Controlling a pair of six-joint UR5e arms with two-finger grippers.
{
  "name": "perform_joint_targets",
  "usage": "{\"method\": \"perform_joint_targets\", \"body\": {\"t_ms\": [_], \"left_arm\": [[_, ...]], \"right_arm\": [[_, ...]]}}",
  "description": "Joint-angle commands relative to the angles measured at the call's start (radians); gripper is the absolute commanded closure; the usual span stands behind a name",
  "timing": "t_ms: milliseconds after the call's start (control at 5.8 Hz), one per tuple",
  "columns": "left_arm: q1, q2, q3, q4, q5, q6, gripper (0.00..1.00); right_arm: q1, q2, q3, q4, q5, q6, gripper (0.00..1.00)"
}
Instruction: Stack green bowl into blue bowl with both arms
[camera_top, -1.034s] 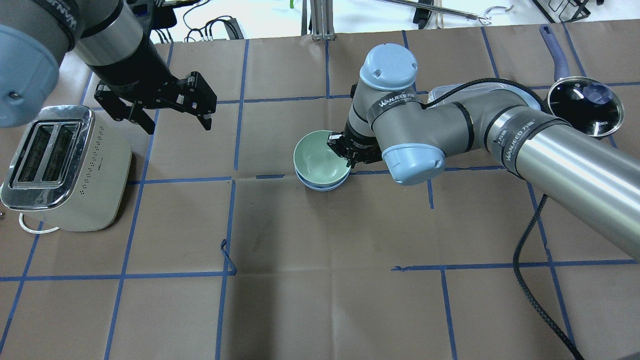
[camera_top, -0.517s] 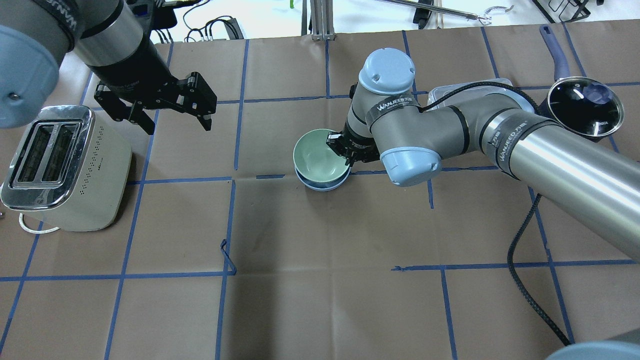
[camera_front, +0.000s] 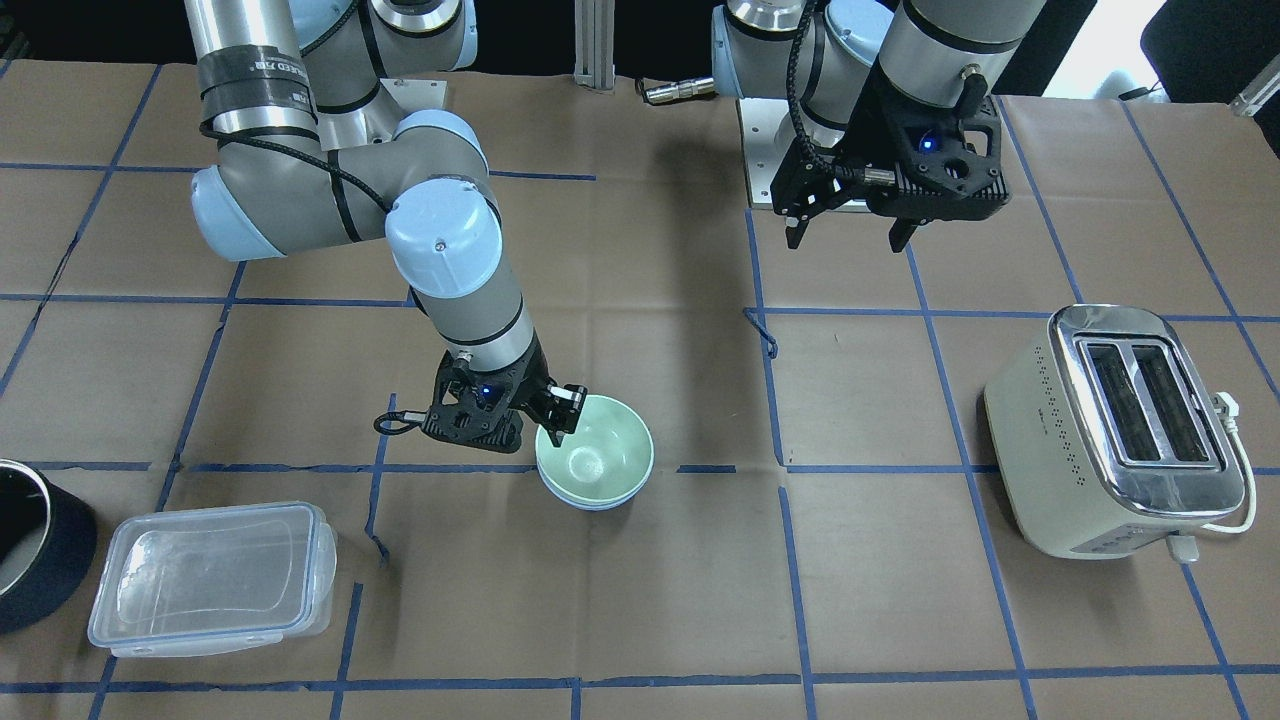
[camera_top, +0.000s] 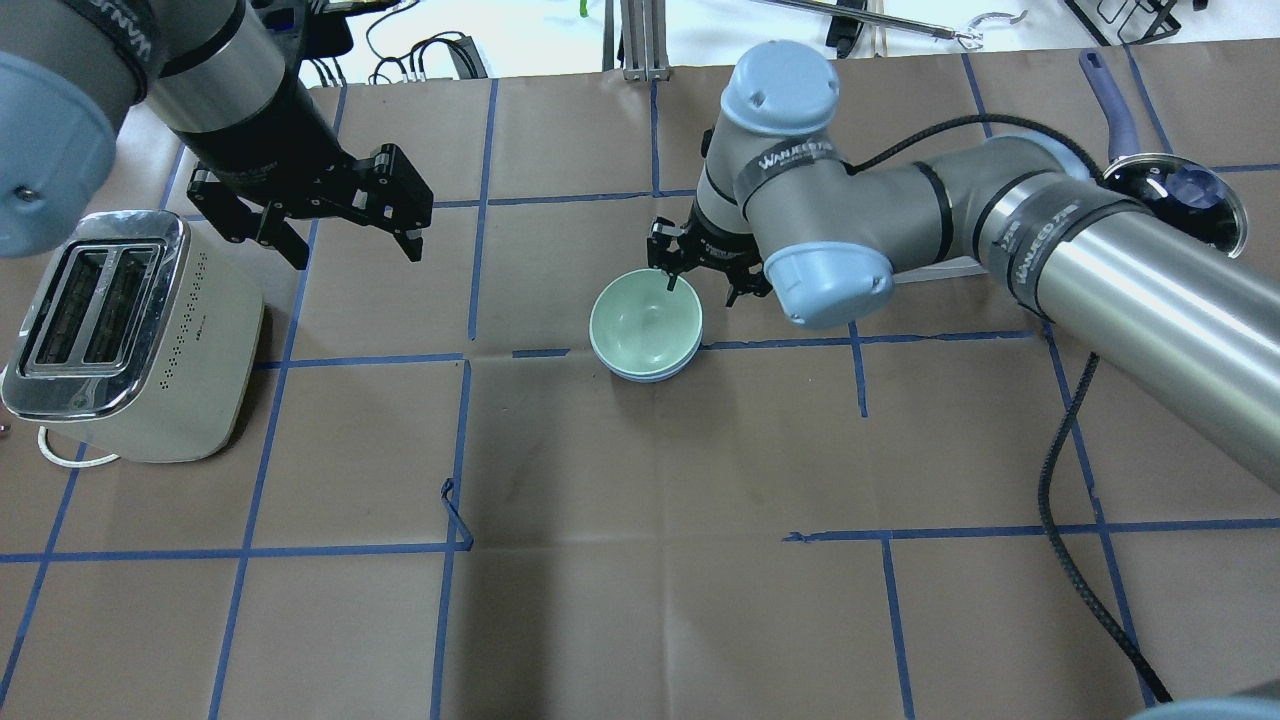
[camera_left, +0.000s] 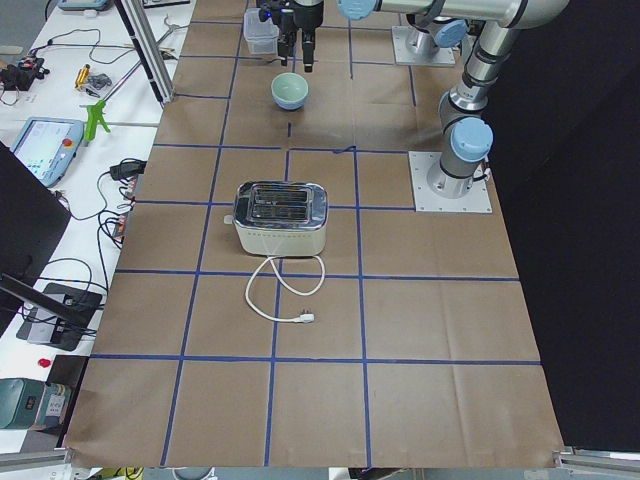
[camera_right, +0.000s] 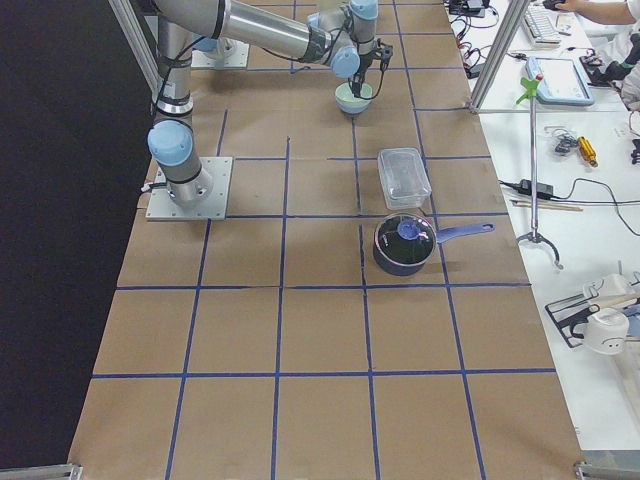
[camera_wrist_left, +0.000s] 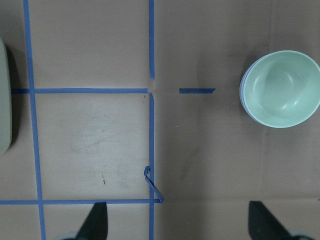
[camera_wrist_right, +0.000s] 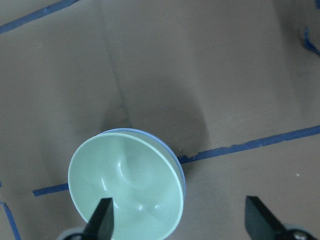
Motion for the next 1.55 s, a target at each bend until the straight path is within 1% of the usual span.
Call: {"method": "perform_joint_targets", "body": {"t_ms": [0,172,345,517,1379], "left_arm": [[0.001,0.002,0.0,0.0,0.0,0.0,0.02],[0.001,0.002,0.0,0.0,0.0,0.0,0.02],[0.001,0.002,-0.002,0.0,0.0,0.0,0.02],[-0.001,0.003,-0.002,0.0,0.0,0.0,0.02],[0.001,0.003,-0.002,-0.003,-0.001,0.0,0.02]], "right_arm": [[-0.111,-0.116,-0.09,0.29,-0.009,-0.185,0.0],[-0.19,-0.19,-0.089,0.421,-0.016,-0.305,0.0],[-0.222,-0.247,-0.089,0.532,-0.085,-0.355,0.0],[-0.23,-0.27,-0.086,0.56,-0.122,-0.372,0.0],[-0.216,-0.281,-0.092,0.548,-0.139,-0.363,0.0]]}}
